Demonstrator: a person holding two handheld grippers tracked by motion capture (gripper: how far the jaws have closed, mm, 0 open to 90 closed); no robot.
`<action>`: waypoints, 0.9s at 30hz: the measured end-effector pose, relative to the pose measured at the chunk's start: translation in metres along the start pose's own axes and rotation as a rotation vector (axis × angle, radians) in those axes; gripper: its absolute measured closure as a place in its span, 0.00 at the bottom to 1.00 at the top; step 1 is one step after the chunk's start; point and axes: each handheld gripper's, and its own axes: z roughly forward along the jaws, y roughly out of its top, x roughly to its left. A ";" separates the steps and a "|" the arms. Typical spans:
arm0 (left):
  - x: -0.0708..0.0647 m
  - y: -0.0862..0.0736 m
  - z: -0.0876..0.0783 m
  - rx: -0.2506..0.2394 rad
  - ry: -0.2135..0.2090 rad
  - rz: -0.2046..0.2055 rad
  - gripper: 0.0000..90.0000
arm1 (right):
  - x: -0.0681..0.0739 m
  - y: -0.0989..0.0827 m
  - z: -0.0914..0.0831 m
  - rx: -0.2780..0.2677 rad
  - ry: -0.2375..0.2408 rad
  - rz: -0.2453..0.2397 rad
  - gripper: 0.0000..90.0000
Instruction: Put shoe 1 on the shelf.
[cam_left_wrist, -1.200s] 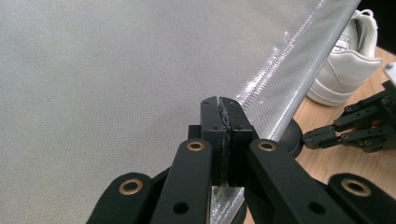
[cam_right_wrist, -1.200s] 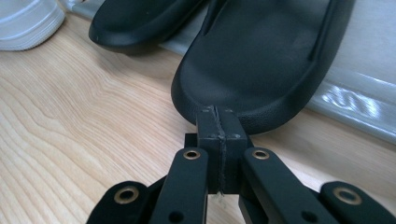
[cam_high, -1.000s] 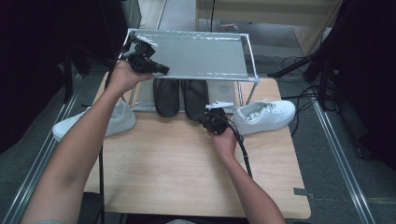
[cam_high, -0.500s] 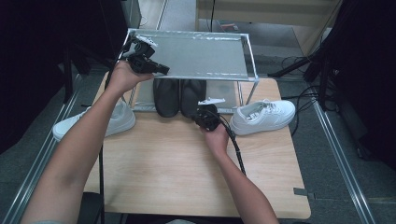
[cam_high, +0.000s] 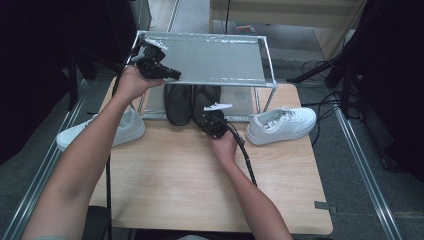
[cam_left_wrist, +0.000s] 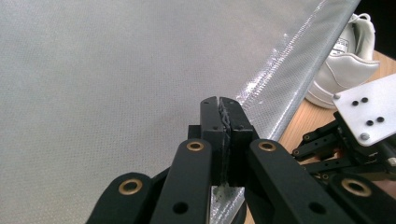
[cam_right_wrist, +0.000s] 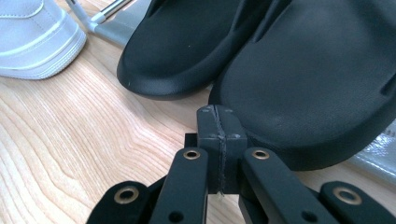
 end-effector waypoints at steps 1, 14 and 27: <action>0.000 0.000 0.000 0.003 0.003 0.004 0.99 | 0.000 0.000 0.000 0.000 0.000 0.003 1.00; -0.001 0.002 -0.019 -0.037 -0.001 -0.034 0.78 | 0.003 -0.003 -0.028 -0.028 0.038 -0.009 0.99; -0.026 -0.012 -0.048 -0.056 -0.033 -0.021 0.60 | -0.007 -0.013 -0.073 -0.056 0.105 0.017 0.85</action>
